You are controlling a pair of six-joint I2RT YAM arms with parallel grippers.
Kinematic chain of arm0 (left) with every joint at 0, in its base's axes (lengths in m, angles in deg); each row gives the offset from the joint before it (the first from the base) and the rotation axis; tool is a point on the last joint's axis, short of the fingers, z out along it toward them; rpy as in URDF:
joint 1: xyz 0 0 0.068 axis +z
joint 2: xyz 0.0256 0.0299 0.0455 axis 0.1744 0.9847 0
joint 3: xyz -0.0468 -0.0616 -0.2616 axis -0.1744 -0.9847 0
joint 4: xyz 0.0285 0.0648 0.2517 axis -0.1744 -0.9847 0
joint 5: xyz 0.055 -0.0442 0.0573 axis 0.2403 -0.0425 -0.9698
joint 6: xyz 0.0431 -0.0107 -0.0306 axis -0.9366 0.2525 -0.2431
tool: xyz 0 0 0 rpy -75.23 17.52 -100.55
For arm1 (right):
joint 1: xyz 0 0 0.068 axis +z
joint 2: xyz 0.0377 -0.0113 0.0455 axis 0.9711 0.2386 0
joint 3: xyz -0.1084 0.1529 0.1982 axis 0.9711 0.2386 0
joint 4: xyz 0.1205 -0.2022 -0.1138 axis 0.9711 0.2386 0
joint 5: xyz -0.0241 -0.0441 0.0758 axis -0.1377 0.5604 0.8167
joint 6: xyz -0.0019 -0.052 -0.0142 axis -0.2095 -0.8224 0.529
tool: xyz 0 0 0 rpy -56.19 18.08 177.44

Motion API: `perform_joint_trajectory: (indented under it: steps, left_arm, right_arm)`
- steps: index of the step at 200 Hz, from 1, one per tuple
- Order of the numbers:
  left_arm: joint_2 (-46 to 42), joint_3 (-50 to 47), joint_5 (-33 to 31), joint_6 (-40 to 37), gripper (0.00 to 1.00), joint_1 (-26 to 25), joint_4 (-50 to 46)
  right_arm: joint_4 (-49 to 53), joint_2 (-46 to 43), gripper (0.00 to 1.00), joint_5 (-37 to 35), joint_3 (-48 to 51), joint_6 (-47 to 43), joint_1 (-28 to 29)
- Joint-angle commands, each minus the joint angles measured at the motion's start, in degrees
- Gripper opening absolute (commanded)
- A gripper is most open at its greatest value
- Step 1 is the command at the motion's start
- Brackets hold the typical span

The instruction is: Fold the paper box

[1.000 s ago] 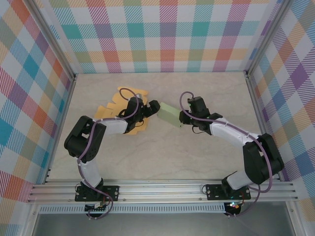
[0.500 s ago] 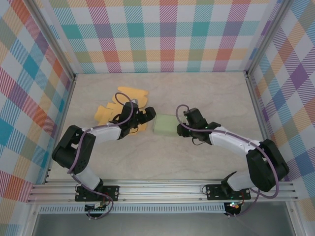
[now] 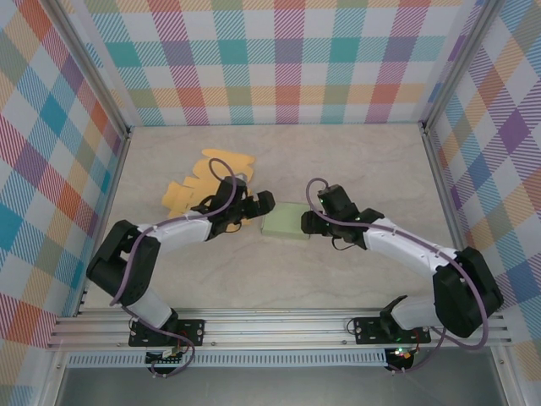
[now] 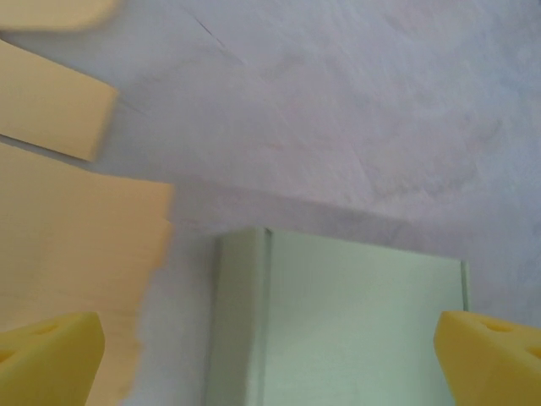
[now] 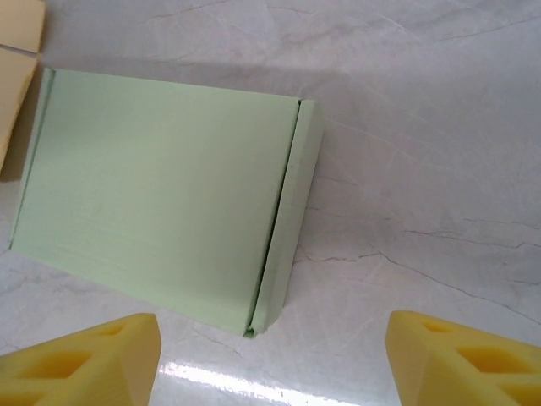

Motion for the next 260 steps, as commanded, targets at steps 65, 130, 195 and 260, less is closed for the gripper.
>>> perform_joint_trajectory:
  steps: [65, 130, 195, 260]
  left_arm:
    - [12.7, 7.58, 6.31, 1.02, 1.0, -5.49, 2.31]
    - [30.81, 29.65, 9.9, 5.96, 1.0, -9.26, 3.21]
    - [48.95, 57.05, 8.68, 12.17, 1.0, -12.49, -1.88]
    - [34.63, 44.3, -0.11, 7.79, 1.0, -12.5, -2.39]
  right_arm:
    - [-5.9, 11.97, 0.43, 6.03, -2.77, 1.78, -5.79]
    - [-4.17, 15.63, 0.36, 7.88, -6.89, -4.94, -18.54]
    - [-1.03, 18.09, 0.39, 7.71, -12.69, -10.88, -29.49]
    - [4.98, 12.67, 0.61, 7.27, -15.59, -12.42, -29.97]
